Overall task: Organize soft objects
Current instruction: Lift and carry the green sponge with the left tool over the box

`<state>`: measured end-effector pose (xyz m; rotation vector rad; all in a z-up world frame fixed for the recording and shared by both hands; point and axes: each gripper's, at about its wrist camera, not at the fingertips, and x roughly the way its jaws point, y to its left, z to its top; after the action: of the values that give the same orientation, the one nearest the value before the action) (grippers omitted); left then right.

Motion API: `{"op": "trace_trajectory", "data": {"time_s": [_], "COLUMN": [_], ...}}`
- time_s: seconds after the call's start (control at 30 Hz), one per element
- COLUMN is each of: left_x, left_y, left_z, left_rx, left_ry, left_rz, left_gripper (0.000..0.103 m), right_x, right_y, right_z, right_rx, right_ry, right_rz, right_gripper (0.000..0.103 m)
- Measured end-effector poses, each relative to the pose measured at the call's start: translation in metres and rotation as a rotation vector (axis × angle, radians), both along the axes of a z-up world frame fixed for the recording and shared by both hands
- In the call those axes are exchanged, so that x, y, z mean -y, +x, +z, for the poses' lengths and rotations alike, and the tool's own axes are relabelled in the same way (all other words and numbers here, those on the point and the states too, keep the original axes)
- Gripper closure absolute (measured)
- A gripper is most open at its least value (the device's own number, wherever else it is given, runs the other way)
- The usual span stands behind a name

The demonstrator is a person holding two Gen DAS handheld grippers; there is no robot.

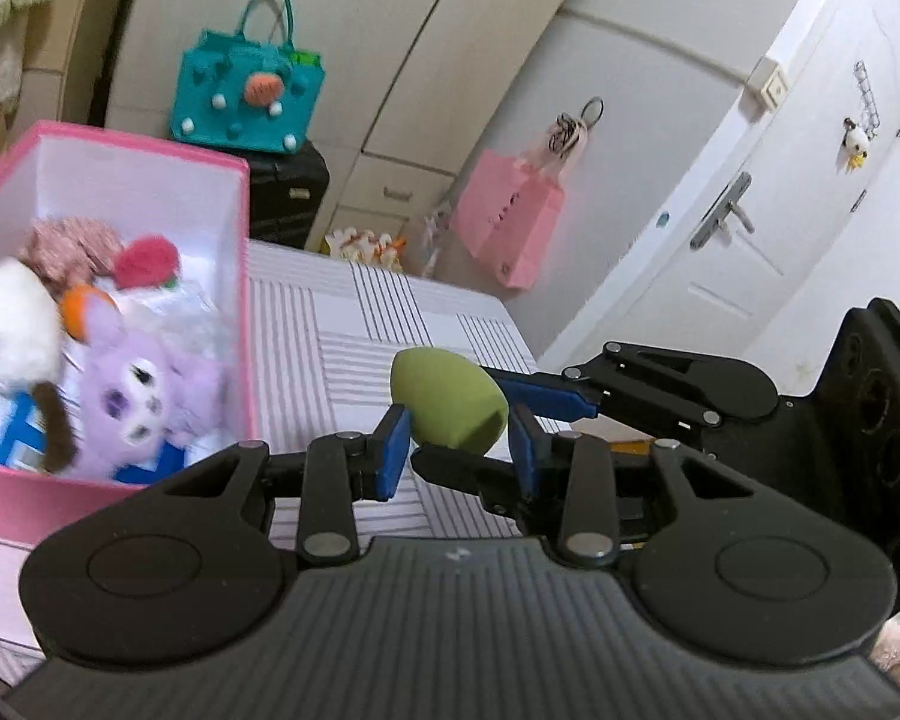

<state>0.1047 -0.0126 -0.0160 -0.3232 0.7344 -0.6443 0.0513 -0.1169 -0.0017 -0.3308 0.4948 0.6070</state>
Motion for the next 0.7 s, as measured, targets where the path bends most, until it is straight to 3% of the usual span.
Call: {"op": "trace_trajectory", "data": {"time_s": [0.2,0.37,0.53,0.63,0.7], "left_x": [-0.032,-0.055,-0.073,-0.081,-0.093], "left_y": [-0.003,0.016,0.055,0.082,0.096], "left_z": [0.022,0.03,0.03,0.025,0.021], "left_rx": [0.08,0.096,0.064,0.03,0.002], "left_ry": [0.019,0.024,0.036,0.036,0.014], "left_rz": [0.016,0.04,0.065,0.094,0.109], "left_gripper": [0.068,0.068,0.069,0.068,0.068], "right_x": [-0.035,-0.06,-0.077,-0.075,-0.078], "right_y": [0.008,0.032,0.077,0.104,0.115], "right_z": [0.017,0.02,0.018,0.016,0.011], "right_rx": [0.079,0.093,0.032,-0.082,-0.106], "right_ry": [-0.038,-0.033,0.002,0.104,0.121], "right_rz": [0.023,0.015,-0.007,-0.007,-0.007], "right_gripper": [0.059,0.059,0.058,0.058,0.058]}}
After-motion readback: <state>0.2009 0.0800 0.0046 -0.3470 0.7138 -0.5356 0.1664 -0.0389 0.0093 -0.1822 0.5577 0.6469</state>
